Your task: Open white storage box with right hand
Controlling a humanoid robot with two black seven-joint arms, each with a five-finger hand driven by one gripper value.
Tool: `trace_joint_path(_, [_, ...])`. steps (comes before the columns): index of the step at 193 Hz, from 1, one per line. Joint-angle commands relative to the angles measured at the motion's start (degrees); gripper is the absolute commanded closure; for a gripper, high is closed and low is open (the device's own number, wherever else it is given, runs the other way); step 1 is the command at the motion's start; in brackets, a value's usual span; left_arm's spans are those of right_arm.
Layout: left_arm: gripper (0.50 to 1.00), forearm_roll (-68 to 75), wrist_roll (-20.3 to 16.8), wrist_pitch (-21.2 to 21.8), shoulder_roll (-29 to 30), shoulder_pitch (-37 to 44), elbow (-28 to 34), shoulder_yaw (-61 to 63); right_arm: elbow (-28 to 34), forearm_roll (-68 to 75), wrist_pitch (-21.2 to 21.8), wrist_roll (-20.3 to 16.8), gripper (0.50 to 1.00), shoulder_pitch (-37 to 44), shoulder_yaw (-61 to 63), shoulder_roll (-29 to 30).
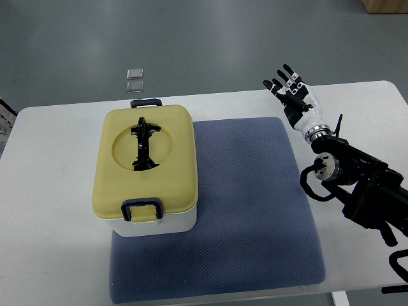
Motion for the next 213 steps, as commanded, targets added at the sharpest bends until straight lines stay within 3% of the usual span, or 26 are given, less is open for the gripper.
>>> trace_joint_path(1, [0.500,0.1,0.0,0.0,0.0,0.0,0.0,0.1,-0.2,0.0,0.0,-0.1,0.570,0.0,0.0,-0.1])
trace_joint_path(213, [0.500,0.0,0.0,0.4,0.0,-0.1,0.0,-0.1,-3.0,0.0,0.1,0.0,0.570,0.3,0.4,-0.3])
